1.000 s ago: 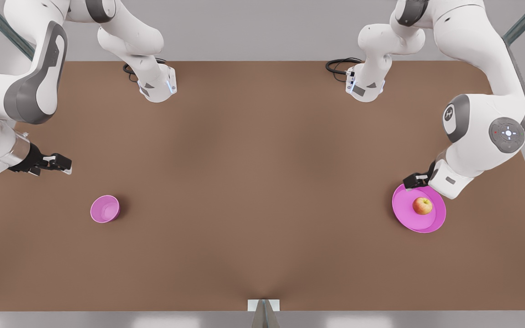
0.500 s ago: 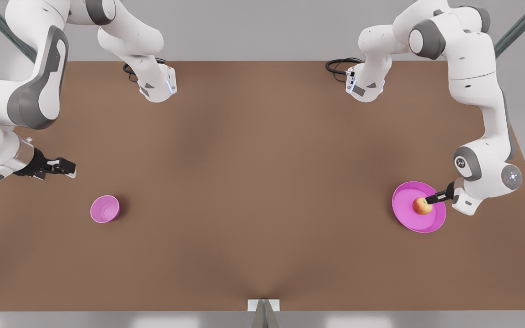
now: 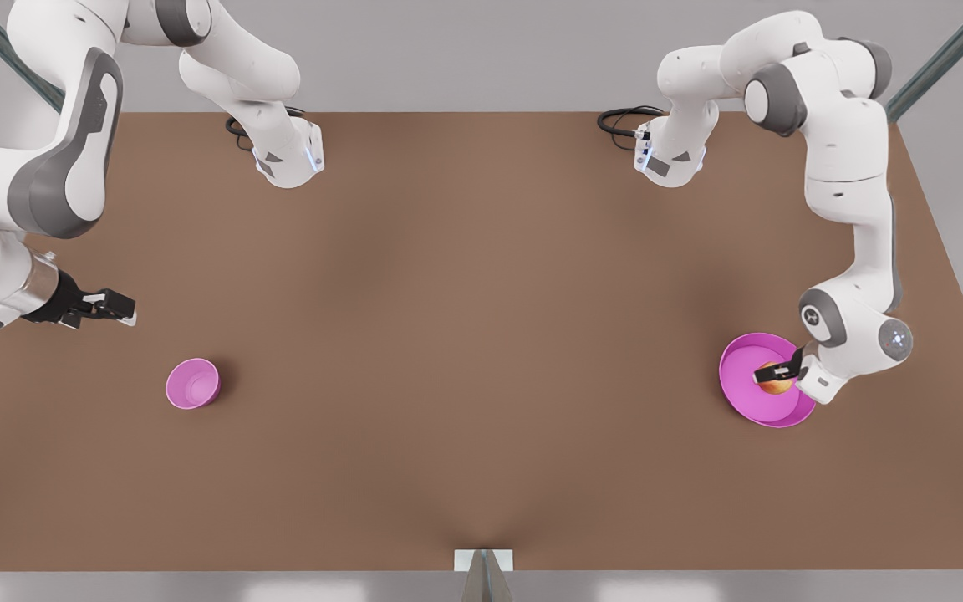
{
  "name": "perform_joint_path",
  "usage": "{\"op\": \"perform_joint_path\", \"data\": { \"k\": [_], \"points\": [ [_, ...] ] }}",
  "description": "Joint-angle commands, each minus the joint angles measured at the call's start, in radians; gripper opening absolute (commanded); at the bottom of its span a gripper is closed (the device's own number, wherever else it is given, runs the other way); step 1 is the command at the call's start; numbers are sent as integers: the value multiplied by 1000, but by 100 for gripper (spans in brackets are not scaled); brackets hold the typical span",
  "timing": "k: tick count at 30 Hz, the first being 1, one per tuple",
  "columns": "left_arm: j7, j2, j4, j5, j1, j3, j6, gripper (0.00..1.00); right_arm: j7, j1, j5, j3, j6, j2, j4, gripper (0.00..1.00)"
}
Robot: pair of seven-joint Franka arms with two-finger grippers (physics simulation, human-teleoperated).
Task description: Use the left arm to pick up the apple from the plate, transfer it to the gripper of the right arm, and then use the right arm to place it into the bowl
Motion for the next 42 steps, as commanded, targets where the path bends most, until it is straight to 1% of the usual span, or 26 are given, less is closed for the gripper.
{"op": "perform_joint_path", "data": {
  "k": [1, 4, 5, 7, 8, 9, 16, 19, 21, 23, 24, 25, 27, 28, 29, 30, 31, 32, 33, 35, 37, 39, 40, 42],
  "points": [
    [118, 12, 0, -12, 1, -5, 55, 100, -8, 0, 1, 0, -1, -1, 0, 100],
    [118, 21, 0, -13, 3, -5, 55, 100, -9, -1, 1, 0, -1, -1, 0, 100],
    [118, 23, 0, -13, 3, -5, 56, 98, -14, -1, 1, 0, -1, -1, 0, 100],
    [118, 24, 0, -13, 3, -5, 63, 89, -21, -7, 1, 0, -1, -1, 0, 100],
    [118, 24, 0, -13, 3, -5, 63, 81, -21, -7, 1, 0, -1, 0, 0, 100],
    [118, 24, 0, -13, 3, -5, 63, 78, -21, -9, 1, 1, -1, 0, 0, 100],
    [117, 46, 7, -13, 3, -20, 98, 78, -21, -7, 1, 1, -1, -1, -1, 100],
    [114, 40, 36, -13, 0, -40, 92, 75, -23, -9, 1, 1, -1, 0, -1, 100],
    [117, -38, 43, -12, -3, -46, 43, 73, -23, -9, 1, 1, -1, -1, -1, 100],
    [117, -103, 86, -13, -2, -111, -40, 73, -21, -9, 4, 1, -1, 0, -1, 100],
    [118, -150, 89, -13, 0, -164, -63, 73, -20, -7, 5, 4, 1, 0, -1, 100],
    [135, -175, 103, -53, 4, -200, -120, 73, -17, -7, 37, 4, 4, -1, -1, 100],
    [242, -172, 135, -266, -3, -278, -226, 73, -18, -37, 224, 3, -2, 6, -7, 100],
    [232, -161, 166, -269, -10, -331, -253, 73, -18, -37, 303, 3, -1, 19, -3, 100],
    [245, -118, 174, -320, -22, -397, -253, 73, -20, -37, 410, 3, 10, 46, -4, 100],
    [267, -114, 183, -390, -26, -476, -250, 73, -21, -35, 510, 4, 13, 74, -3, 100],
    [377, -81, 226, -461, -57, -533, -224, 73, -21, -35, 596, 4, 11, 106, -3, 100],
    [480, -58, 255, -574, -114, -530, -218, 73, -21, -35, 685, 6, 11, 135, -3, 100],
    [603, -38, 286, -639, -183, -531, -134, 73, -29, -40, 818, 4, 11, 166, 2, 100],
    [799, 83, 434, -829, -264, -533, -97, 73, -60, -38, 956, 6, 15, 220, 13, 100],
    [997, 110, 445, -1019, -299, -539, -20, 73, -143, -38, 1110, 4, 15, 306, 50, 100],
    [1186, 158, 471, -1179, -347, -540, 46, 73, -264, -38, 1243, 6, 30, 356, 50, 100],
    [1242, 179, 497, -1220, -367, -540, 64, 73, -314, -37, 1298, 6, 24, 376, 50, 100],
    [1314, 239, 569, -1228, -379, -559, 76, 73, -304, -35, 1312, 45, -1, 398, 50, 100]
  ]
}}
